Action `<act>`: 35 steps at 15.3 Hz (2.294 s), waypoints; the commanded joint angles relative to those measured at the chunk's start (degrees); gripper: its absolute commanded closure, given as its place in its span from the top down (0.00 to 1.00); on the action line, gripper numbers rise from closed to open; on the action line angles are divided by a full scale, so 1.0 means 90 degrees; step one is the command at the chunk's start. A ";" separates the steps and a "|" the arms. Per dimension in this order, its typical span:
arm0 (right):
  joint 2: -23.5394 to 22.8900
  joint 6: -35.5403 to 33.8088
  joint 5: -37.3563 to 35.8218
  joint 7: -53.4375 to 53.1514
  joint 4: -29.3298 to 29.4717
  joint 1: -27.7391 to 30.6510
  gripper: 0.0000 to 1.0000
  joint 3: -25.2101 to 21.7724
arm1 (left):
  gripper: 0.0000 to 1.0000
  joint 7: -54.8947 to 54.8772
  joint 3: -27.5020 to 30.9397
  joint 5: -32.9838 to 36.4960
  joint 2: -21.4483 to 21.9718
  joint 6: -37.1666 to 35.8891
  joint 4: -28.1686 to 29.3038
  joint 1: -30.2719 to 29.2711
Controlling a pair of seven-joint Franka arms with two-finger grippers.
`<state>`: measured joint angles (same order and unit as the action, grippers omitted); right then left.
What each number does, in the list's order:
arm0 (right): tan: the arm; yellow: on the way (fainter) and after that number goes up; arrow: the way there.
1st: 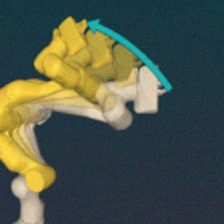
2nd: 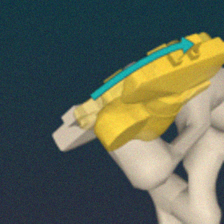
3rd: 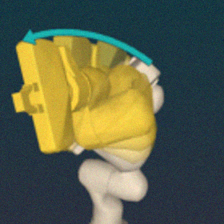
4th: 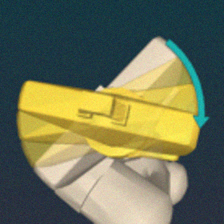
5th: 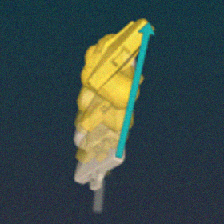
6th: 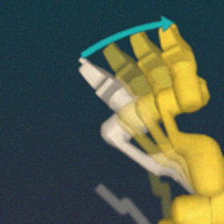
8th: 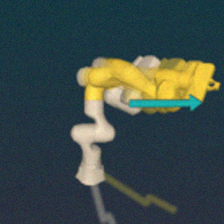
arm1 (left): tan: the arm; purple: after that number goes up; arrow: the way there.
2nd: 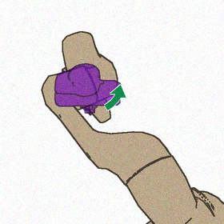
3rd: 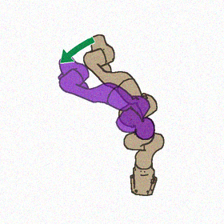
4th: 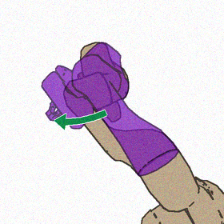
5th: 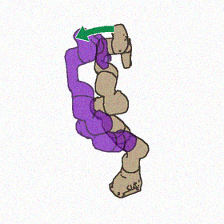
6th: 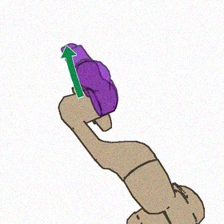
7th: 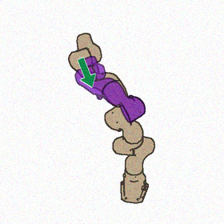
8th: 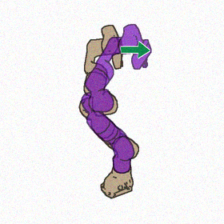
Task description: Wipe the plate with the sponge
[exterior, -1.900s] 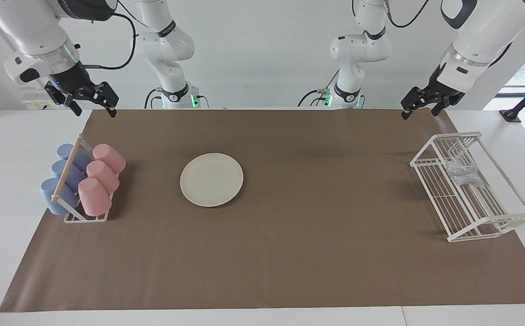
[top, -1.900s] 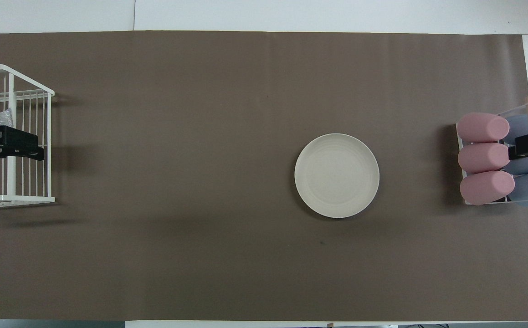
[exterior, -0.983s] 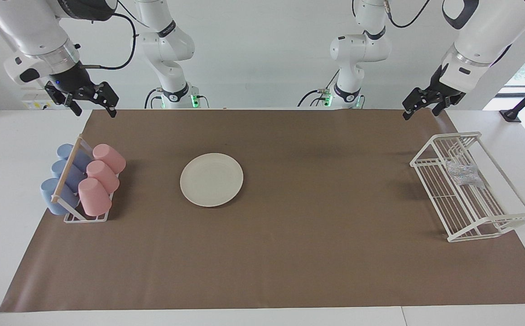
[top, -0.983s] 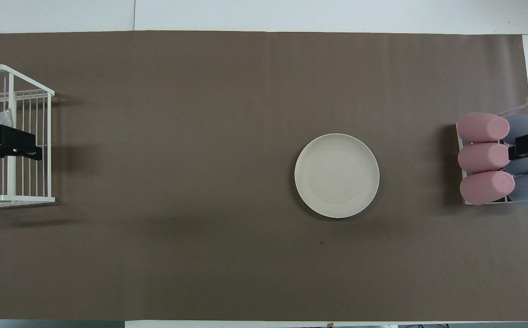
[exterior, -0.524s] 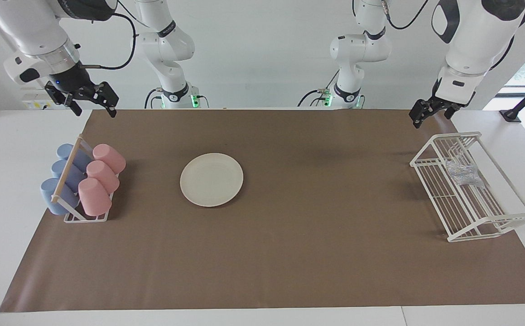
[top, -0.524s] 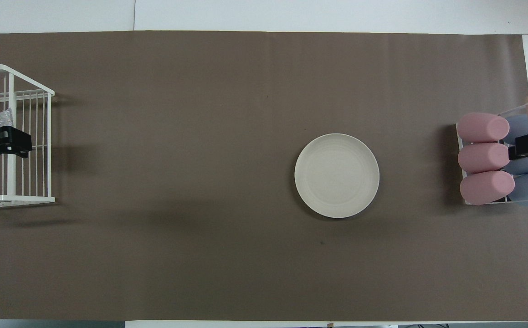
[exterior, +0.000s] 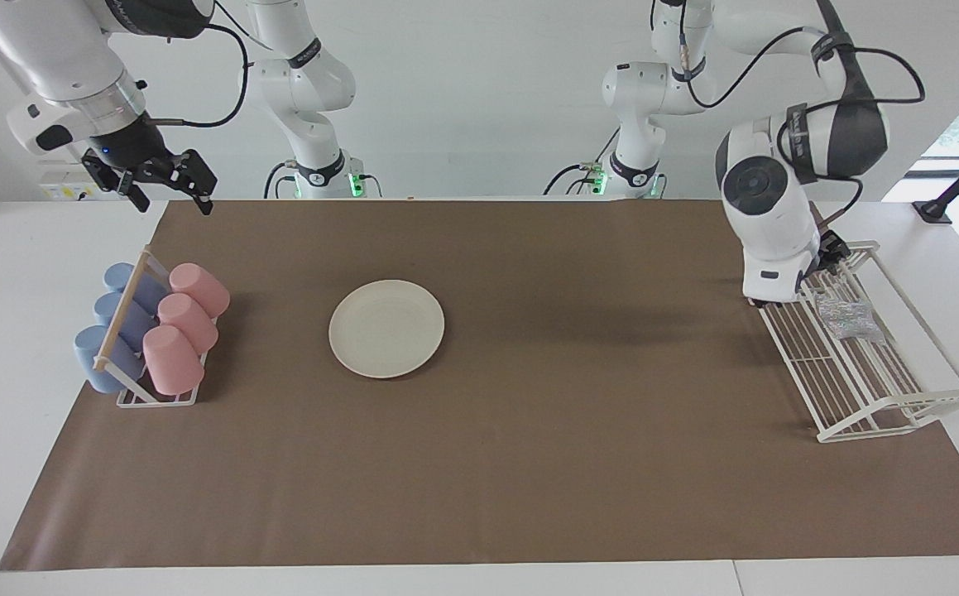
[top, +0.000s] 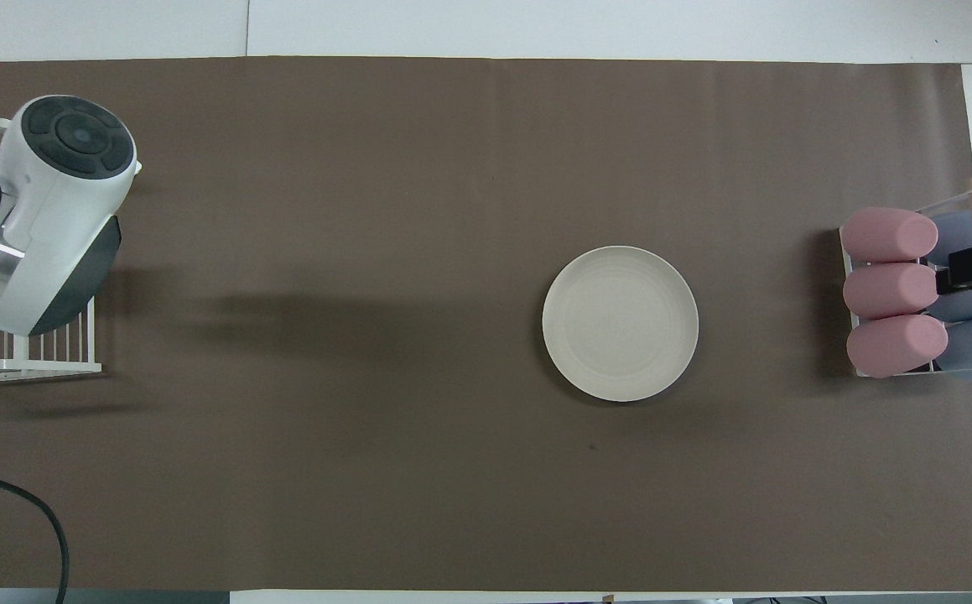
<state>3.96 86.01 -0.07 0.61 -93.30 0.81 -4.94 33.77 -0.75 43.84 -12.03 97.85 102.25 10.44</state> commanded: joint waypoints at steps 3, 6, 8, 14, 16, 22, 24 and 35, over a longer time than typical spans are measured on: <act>0.0136 -0.0162 -0.0022 0.0059 -0.0131 0.0027 1.00 0.0041 | 1.00 0.0125 0.0074 0.1356 -0.0342 0.0094 0.0229 0.0012; 0.0145 -0.0327 -0.0002 -0.0077 -0.0121 0.0007 1.00 0.0061 | 1.00 0.0154 0.0074 0.1486 -0.0440 0.0191 0.0279 0.0002; 0.0145 -0.0328 -0.0002 -0.0224 -0.0131 0.0027 1.00 0.0051 | 1.00 0.0154 0.0074 0.1496 -0.0440 0.0280 0.0289 -0.0017; 0.0145 -0.0611 -0.0051 -0.0205 -0.0111 0.0144 1.00 -0.0076 | 0.27 0.0145 0.0074 0.1496 -0.0440 0.0280 0.0289 -0.0037; 0.0145 -0.0612 -0.0051 -0.0447 -0.0111 0.0134 1.00 -0.0076 | 0.12 0.0154 0.0074 0.1506 -0.0440 0.0280 0.0299 -0.0076; 0.0194 -0.0621 -0.0003 -0.4707 -0.0141 -0.0498 1.00 0.0285 | 0.00 0.0135 0.0074 0.1525 -0.0440 0.0280 0.0250 -0.0076; 0.0204 -0.0544 0.0318 -0.6476 -0.0151 -0.0928 1.00 0.0315 | 0.00 0.0125 0.0074 0.1525 -0.0440 0.0289 0.0230 -0.0066; 0.0214 0.0219 0.0681 -1.1001 -0.0092 -0.2647 1.00 0.0471 | 0.00 -0.1896 0.0122 -0.1643 0.0037 -0.1067 -0.1790 -0.0066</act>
<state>4.81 86.83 5.31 -92.63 -93.23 -21.05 -1.08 18.59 -0.03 36.38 -11.91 91.02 89.64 10.04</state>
